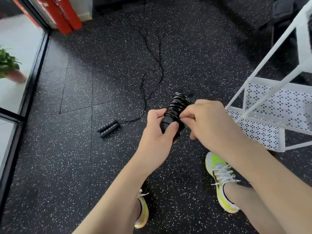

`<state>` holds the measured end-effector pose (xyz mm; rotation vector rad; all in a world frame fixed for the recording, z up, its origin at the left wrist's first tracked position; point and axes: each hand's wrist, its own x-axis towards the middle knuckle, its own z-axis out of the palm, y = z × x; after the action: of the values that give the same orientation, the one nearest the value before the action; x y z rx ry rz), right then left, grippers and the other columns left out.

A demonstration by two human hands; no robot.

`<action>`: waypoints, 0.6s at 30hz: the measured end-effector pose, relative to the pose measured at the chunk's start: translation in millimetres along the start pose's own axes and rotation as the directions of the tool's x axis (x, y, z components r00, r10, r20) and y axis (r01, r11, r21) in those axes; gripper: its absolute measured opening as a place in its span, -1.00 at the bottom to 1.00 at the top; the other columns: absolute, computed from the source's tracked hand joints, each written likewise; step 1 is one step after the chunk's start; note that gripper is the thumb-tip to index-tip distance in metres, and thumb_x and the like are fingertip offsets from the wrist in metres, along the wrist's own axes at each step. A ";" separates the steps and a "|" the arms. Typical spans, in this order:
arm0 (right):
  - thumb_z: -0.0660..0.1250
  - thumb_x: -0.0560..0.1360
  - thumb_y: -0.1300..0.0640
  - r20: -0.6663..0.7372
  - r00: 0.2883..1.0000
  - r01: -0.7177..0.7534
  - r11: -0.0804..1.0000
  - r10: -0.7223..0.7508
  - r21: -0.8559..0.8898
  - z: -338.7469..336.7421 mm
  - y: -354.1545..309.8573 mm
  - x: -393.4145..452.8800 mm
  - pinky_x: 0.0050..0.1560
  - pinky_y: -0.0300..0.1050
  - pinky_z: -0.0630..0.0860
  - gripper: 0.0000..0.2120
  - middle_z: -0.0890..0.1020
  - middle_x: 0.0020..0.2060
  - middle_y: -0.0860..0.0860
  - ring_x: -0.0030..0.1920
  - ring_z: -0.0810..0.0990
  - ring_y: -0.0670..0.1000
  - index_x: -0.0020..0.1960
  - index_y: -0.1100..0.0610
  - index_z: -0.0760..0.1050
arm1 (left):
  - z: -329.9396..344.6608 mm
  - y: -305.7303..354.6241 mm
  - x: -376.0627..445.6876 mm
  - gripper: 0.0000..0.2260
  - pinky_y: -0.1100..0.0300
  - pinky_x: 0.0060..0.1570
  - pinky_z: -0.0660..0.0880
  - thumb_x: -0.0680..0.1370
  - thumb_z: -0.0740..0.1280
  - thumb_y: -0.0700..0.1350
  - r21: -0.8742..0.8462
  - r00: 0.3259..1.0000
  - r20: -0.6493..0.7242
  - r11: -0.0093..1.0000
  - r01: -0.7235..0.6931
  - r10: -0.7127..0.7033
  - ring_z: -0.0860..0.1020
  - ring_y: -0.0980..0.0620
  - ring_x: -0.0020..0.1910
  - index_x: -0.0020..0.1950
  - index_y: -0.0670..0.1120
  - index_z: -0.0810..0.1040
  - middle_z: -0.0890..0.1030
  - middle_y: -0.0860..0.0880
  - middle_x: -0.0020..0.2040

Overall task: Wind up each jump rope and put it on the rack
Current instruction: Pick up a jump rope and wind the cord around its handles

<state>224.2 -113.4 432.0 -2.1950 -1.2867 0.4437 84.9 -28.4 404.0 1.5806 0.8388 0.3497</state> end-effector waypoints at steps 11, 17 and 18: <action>0.40 0.57 0.19 0.095 0.992 0.070 0.993 -0.079 0.098 0.1 6.0 5.7 -0.42 -0.20 0.52 -0.87 0.52 -0.21 -0.07 -0.53 0.60 -0.14 -0.15 0.11 0.66 | -4.1 -9.3 0.4 -0.76 0.01 -0.06 0.63 0.69 0.27 -0.15 -0.030 1.000 0.015 1.000 0.002 -0.001 0.63 0.01 -0.12 0.32 -0.02 0.33 0.64 -0.12 0.11; 0.48 0.48 0.18 0.019 0.998 0.046 0.972 -0.052 0.232 -6.7 7.3 4.7 -0.43 -0.03 0.61 -0.89 0.54 -0.26 -0.06 -0.48 0.61 -0.09 -0.19 0.04 0.60 | -7.7 -7.8 2.1 -0.74 -0.20 0.05 0.62 0.66 0.29 -0.09 -0.179 1.000 0.031 0.984 -0.001 0.007 0.65 -0.06 -0.04 0.34 0.01 0.37 0.65 -0.11 0.13; 0.47 0.48 0.18 -0.012 0.999 0.036 0.968 -0.034 0.247 -7.2 5.7 3.1 -0.43 -0.10 0.60 -0.88 0.55 -0.27 -0.05 -0.49 0.62 -0.10 -0.19 0.03 0.58 | -7.7 -6.4 1.7 -0.73 -0.16 0.03 0.62 0.66 0.29 -0.10 -0.246 0.999 0.033 0.969 0.010 -0.002 0.66 -0.09 -0.04 0.34 -0.01 0.38 0.66 -0.13 0.14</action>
<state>233.5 -115.0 434.2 -1.9615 -1.1945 0.5496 79.1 -21.7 399.1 1.3491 0.7449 0.4071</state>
